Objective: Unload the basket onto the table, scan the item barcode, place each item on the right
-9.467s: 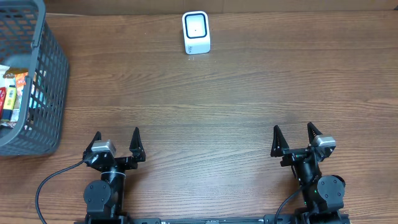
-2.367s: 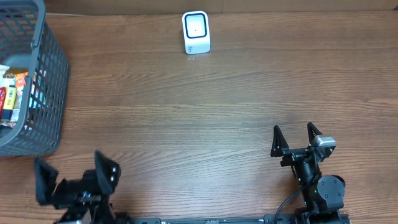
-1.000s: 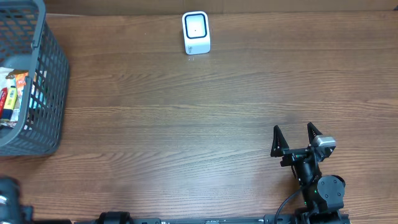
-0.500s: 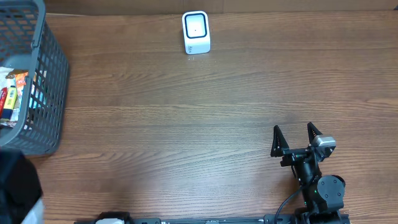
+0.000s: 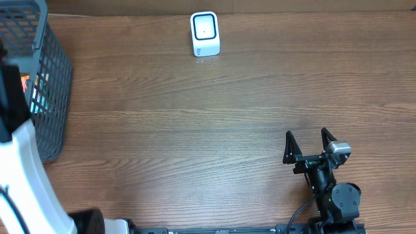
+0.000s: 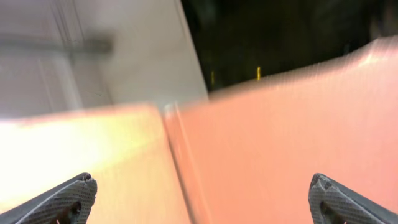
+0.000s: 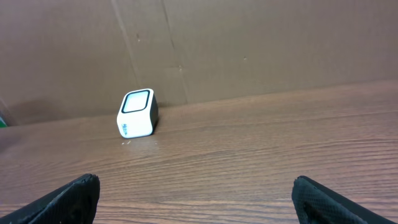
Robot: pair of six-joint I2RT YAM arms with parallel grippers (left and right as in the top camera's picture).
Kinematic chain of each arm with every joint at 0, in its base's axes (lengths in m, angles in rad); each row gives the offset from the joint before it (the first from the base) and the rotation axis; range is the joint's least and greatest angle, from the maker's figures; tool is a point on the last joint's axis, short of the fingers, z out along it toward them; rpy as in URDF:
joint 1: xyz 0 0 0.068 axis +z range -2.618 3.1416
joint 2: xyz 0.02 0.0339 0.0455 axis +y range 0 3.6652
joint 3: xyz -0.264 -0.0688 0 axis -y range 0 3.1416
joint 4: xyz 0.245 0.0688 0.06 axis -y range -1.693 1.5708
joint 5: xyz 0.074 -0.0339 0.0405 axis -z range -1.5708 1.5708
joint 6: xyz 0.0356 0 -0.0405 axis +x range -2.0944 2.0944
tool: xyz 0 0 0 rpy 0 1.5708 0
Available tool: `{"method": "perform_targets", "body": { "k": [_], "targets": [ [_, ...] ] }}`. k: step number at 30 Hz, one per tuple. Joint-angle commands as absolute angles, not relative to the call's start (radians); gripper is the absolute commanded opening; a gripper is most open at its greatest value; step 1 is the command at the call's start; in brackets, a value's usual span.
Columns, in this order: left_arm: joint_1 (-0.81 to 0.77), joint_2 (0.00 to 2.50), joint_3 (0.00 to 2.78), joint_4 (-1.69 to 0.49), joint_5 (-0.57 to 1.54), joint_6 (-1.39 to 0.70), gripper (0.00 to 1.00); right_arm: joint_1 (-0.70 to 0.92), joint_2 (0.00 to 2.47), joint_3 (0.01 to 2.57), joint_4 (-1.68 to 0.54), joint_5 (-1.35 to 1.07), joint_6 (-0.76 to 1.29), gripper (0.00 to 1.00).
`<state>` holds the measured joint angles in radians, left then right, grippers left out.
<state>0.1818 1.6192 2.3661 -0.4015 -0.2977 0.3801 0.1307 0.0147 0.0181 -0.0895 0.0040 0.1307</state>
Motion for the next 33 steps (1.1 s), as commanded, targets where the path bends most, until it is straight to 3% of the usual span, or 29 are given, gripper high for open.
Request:
{"method": "perform_targets", "body": {
  "k": [1,17,33],
  "targets": [
    [0.257,1.681,2.373,-0.487,-0.32,0.27,1.0,0.126,0.004,0.008,-0.084,0.005,0.131,1.0],
    [0.599,1.893,2.371,-0.994,0.049,0.202,1.0,0.126,0.004,0.008,-0.083,0.005,0.131,1.0],
    [0.623,2.04,2.371,-1.287,-0.093,0.223,1.0,0.126,0.004,0.008,-0.083,0.005,0.131,1.0]
  ]
}}
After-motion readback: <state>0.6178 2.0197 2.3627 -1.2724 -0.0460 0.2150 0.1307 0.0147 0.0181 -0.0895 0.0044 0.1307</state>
